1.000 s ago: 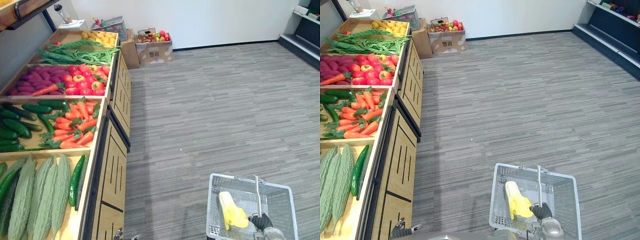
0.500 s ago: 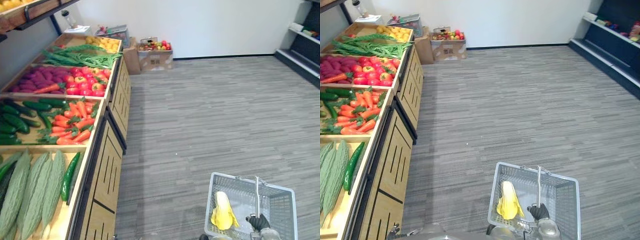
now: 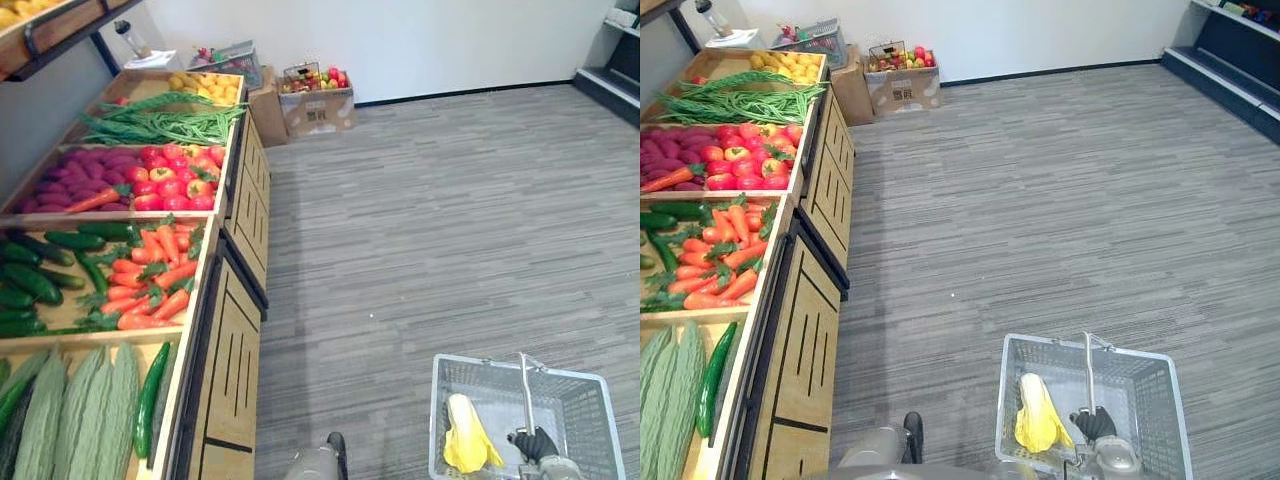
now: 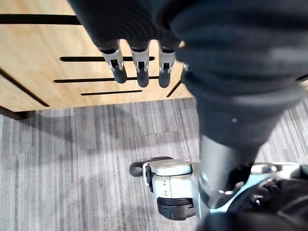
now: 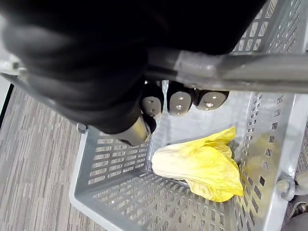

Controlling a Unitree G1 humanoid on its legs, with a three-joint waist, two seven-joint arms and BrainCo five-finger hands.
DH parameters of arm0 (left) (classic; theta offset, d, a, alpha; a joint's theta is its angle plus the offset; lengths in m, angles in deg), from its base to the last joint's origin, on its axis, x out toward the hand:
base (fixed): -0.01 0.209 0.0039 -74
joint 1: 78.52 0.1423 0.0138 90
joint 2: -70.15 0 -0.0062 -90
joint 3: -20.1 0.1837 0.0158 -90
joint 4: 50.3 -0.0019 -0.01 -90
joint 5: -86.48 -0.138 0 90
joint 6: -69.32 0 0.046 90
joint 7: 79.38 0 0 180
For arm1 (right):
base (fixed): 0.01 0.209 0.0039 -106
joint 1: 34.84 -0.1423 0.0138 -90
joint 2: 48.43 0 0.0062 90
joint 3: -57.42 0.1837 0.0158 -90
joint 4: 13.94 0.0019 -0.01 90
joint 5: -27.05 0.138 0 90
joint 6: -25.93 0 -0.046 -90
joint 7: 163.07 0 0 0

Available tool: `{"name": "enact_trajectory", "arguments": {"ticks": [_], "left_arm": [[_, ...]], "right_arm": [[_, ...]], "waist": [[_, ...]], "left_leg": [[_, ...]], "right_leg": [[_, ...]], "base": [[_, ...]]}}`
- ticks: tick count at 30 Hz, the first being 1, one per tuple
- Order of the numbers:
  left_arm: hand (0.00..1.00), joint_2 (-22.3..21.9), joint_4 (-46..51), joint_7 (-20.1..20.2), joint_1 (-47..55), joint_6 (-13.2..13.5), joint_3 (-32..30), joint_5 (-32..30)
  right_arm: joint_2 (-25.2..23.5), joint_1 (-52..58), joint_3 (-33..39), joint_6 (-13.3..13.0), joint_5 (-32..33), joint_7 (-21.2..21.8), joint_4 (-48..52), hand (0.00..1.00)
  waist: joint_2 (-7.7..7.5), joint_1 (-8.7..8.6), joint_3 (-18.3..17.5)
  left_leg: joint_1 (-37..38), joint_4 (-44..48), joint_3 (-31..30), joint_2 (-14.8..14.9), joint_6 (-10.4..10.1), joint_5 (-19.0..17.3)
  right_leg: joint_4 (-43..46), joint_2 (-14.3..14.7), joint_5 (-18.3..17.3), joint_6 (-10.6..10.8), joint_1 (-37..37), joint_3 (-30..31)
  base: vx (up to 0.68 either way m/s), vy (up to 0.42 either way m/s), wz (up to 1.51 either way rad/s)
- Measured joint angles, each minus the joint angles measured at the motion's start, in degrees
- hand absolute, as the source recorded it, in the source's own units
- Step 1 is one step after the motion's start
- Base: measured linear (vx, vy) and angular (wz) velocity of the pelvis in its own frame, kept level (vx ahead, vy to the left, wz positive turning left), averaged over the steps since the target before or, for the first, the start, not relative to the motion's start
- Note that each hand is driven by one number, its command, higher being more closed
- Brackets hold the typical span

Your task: Pick vegetable in the basket

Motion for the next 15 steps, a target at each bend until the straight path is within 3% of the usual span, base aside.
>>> {"name": "enact_trajectory", "arguments": {"ticks": [3,6,8,10,11,12,13,15], "left_arm": [[0.00,1.3,0.0,0.3,-2.2,-0.1,0.6,0.0],[0.00,4.0,2.1,1.1,-4.7,-0.2,1.3,0.1],[0.00,5.3,4.9,1.1,-5.6,-0.3,1.8,0.6],[0.00,5.4,7.7,0.8,-5.6,-0.3,2.4,1.2],[0.00,5.6,8.6,0.3,-5.8,-0.3,2.6,1.3],[0.00,5.8,9.4,-0.1,-6.6,-0.6,2.9,3.2],[0.00,5.8,9.7,-0.4,-7.2,-0.8,2.9,4.1],[0.00,6.0,10.7,-1.3,-9.1,-1.2,2.8,5.8]], "right_arm": [[-0.4,0.3,0.0,0.0,-1.6,-0.2,0.0,1.00],[-2.2,0.3,-1.7,-0.1,-2.1,-1.5,1.5,1.00],[-2.8,-0.4,-3.8,-0.9,-2.1,-2.6,2.1,1.00],[-3.3,-0.5,-4.7,-1.4,-2.1,-3.6,3.5,1.00],[-3.7,-0.6,-5.0,-1.7,-2.1,-3.9,3.9,1.00],[-3.8,-1.1,-5.9,-2.1,-2.1,-3.9,3.9,1.00],[-3.8,-1.5,-6.3,-2.1,-2.1,-3.9,3.9,1.00],[-3.9,-2.7,-7.3,-2.3,-2.1,-3.8,4.3,1.00]], "waist": [[-0.60,-0.83,-0.8],[-2.48,-1.53,-2.0],[-3.79,-2.16,-2.4],[-3.77,-2.81,-2.4],[-3.69,-2.98,-2.3],[-3.91,-3.07,-2.3],[-3.75,-3.08,-2.2],[-2.67,-3.17,-1.5]], "left_leg": [[1.3,0.1,0.3,-2.4,1.3,-2.6],[5.2,-3.9,1.3,-5.0,2.1,-3.1],[8.2,-6.5,1.6,-6.0,3.2,-3.7],[12.3,-8.6,1.7,-5.9,4.3,-3.9],[13.9,-8.9,1.7,-5.5,4.7,-4.4],[16.3,-10.0,1.6,-4.7,4.7,-4.4],[17.6,-10.5,1.6,-3.9,4.7,-4.4],[20.8,-10.8,1.6,-0.6,4.7,-4.4]], "right_leg": [[5.9,-2.3,0.3,0.6,-1.4,2.3],[20.0,-5.5,2.8,2.5,-7.8,3.2],[30.5,-7.8,8.0,2.4,-13.0,3.1],[39.7,-8.6,12.4,1.5,-16.7,3.4],[43.5,-8.3,10.2,-0.7,-18.4,2.4],[46.3,-7.6,6.2,-1.7,-20.2,-0.3],[46.4,-6.8,4.6,-2.0,-21.0,-2.4],[38.3,-3.2,2.7,-3.9,-22.4,-9.5]], "base": [[0.32,0.206,0.07],[0.31,0.134,-0.06],[0.29,0.082,-0.12],[0.31,0.044,-0.05],[0.41,0.020,-0.03],[0.28,-0.017,-0.01],[0.34,-0.048,-0.02],[0.33,-0.097,0.02]]}}
